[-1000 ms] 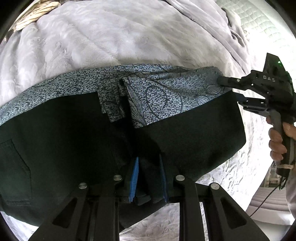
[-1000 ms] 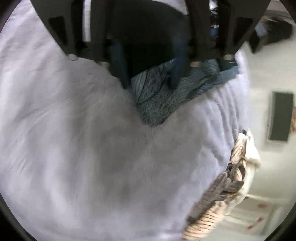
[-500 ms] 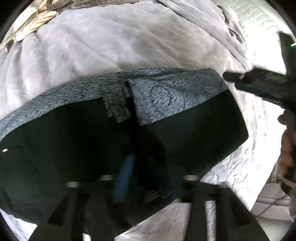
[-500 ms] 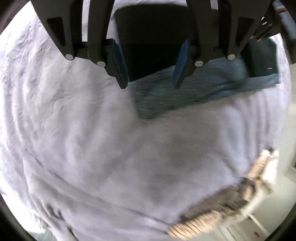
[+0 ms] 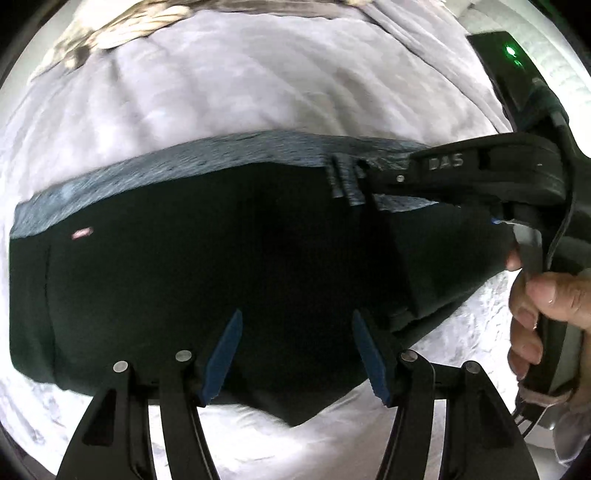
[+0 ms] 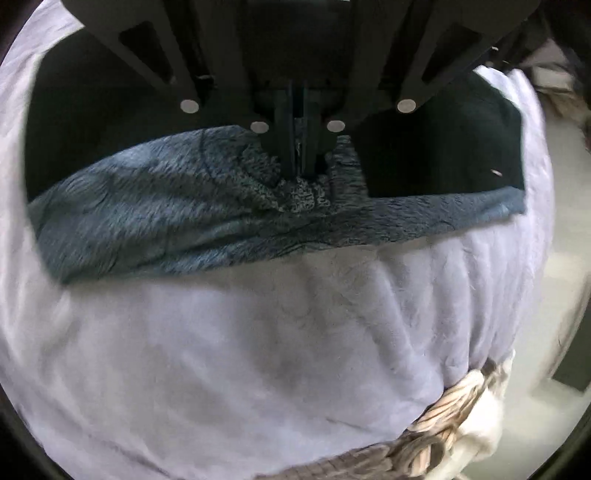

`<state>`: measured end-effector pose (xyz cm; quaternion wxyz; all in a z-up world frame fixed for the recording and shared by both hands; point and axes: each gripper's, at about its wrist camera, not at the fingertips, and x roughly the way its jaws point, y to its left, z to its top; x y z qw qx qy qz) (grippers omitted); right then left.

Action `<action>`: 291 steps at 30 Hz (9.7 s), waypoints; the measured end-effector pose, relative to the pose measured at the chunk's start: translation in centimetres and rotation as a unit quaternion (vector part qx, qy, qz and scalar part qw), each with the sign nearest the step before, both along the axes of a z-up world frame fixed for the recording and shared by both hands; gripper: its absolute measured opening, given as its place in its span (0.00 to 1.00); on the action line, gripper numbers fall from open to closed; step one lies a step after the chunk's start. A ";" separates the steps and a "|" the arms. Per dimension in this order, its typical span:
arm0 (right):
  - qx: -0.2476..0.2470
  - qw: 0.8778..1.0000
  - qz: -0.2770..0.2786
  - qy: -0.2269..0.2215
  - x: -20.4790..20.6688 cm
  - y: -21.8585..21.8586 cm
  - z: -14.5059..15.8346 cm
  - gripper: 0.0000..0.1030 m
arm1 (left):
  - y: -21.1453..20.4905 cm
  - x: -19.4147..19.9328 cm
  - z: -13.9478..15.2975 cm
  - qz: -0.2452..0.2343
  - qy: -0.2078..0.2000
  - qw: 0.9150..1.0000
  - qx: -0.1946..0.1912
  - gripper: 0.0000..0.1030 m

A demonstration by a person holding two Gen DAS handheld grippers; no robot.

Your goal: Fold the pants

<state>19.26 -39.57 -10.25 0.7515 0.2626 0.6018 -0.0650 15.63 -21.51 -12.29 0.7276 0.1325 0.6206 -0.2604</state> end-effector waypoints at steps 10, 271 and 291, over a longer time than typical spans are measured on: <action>0.049 0.997 0.039 -0.050 -1.5 2.5 2.9 0.05 | 4.3 0.3 0.9 0.028 -0.006 0.999 0.017 0.61; 0.049 0.992 -0.101 0.053 -20.7 -1.3 2.3 0.72 | 3.4 -8.1 3.9 -0.040 -0.069 0.991 0.106 0.88; 0.054 0.994 -0.088 0.037 -19.9 -0.6 2.6 0.84 | 2.7 -8.6 3.9 -0.045 -0.059 0.991 0.110 0.91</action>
